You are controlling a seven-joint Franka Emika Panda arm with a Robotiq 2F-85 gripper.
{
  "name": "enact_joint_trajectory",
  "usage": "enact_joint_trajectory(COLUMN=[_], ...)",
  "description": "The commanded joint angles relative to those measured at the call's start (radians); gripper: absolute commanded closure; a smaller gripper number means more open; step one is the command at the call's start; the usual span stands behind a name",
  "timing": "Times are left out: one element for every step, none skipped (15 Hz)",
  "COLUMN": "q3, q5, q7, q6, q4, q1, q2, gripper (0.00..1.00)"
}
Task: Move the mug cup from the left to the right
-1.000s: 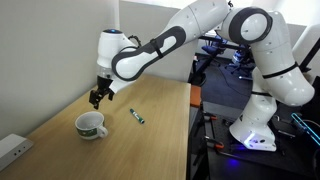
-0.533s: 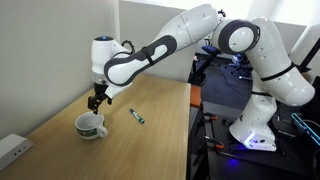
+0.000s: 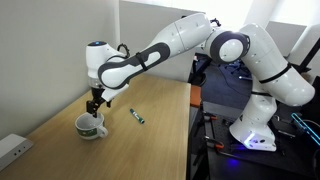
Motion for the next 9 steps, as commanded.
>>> enact_joint_trajectory(q3=[-0.013,-0.013,-0.012,-0.012,-0.012,-0.012,-0.012,-0.012,-0.011], q5=[0.002,0.002,0.002,0.002,0.002,0.002,0.002,0.002,0.003], q7=[-0.001,-0.001,-0.002,-0.002,-0.004,-0.003,-0.004,-0.005,-0.006], q6=[-0.083,-0.093,-0.102,-0.110,-0.117,-0.124,-0.129,-0.134,-0.138], q4=[0.114,0.130,0.146,0.160,0.173,0.184,0.197,0.207,0.216], q1=[0.012,0.013,0.013,0.013,0.014,0.015,0.015,0.015,0.015], q2=[0.061,0.071,0.081,0.089,0.097,0.104,0.111,0.117,0.123], gripper=[0.14,0.32,0.38,0.48,0.55,0.62,0.70,0.77,0.85])
